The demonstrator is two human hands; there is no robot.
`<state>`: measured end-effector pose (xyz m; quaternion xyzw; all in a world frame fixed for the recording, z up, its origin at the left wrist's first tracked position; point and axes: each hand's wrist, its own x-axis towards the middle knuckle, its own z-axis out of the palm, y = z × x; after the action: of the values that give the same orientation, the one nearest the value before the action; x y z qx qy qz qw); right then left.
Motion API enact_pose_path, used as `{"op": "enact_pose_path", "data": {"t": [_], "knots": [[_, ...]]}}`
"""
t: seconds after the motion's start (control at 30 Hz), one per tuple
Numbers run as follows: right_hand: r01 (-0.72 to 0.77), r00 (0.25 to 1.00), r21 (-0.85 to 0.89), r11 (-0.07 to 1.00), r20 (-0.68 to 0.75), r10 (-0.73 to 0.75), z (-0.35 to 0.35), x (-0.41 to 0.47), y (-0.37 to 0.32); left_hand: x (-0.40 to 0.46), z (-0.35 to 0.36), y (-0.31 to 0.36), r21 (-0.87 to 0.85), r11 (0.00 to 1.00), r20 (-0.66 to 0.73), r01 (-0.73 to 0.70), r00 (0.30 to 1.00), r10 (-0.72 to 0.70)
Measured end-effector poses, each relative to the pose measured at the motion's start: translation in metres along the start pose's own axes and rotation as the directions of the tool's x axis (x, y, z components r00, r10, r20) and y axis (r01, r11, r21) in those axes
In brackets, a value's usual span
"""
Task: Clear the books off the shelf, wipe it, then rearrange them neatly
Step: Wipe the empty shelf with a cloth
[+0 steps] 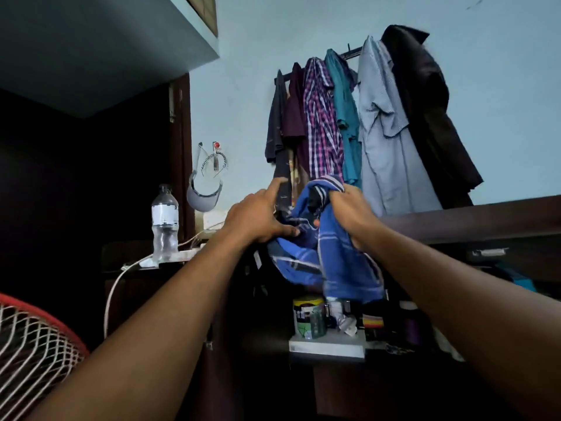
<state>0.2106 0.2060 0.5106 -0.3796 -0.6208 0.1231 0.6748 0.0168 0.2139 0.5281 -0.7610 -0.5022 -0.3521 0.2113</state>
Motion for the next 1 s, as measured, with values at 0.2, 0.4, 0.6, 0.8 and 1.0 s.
{"op": "enact_pose_path", "data": {"t": [0.2, 0.4, 0.6, 0.8, 1.0], "knots": [[0.132, 0.971, 0.018, 0.991, 0.199, -0.133, -0.037, -0.018, -0.017, -0.002, 0.044, 0.049, -0.682, 0.731, 0.287, 0.018, 0.926, 0.245], [0.185, 0.96, -0.315, 0.931, 0.263, -0.102, -0.089, -0.036, -0.003, 0.004, 0.033, 0.07, -0.424, 0.893, 0.1, -0.15, 0.973, 0.21], [0.101, 0.936, -0.464, 0.88, 0.344, 0.074, -0.109, -0.108, 0.055, 0.003, -0.001, 0.091, -0.206, 0.893, -0.09, -0.4, 0.917, 0.389], [0.018, 0.894, -0.478, 0.878, 0.402, 0.2, -0.095, -0.172, 0.121, 0.001, -0.022, 0.1, 0.44, 0.705, 0.015, -0.557, 0.789, 0.614], [-0.18, 0.85, -0.222, 0.958, 0.455, 0.265, -0.073, -0.21, 0.135, -0.011, -0.009, 0.123, 0.063, 0.901, 0.326, -0.429, 0.862, 0.388]]}}
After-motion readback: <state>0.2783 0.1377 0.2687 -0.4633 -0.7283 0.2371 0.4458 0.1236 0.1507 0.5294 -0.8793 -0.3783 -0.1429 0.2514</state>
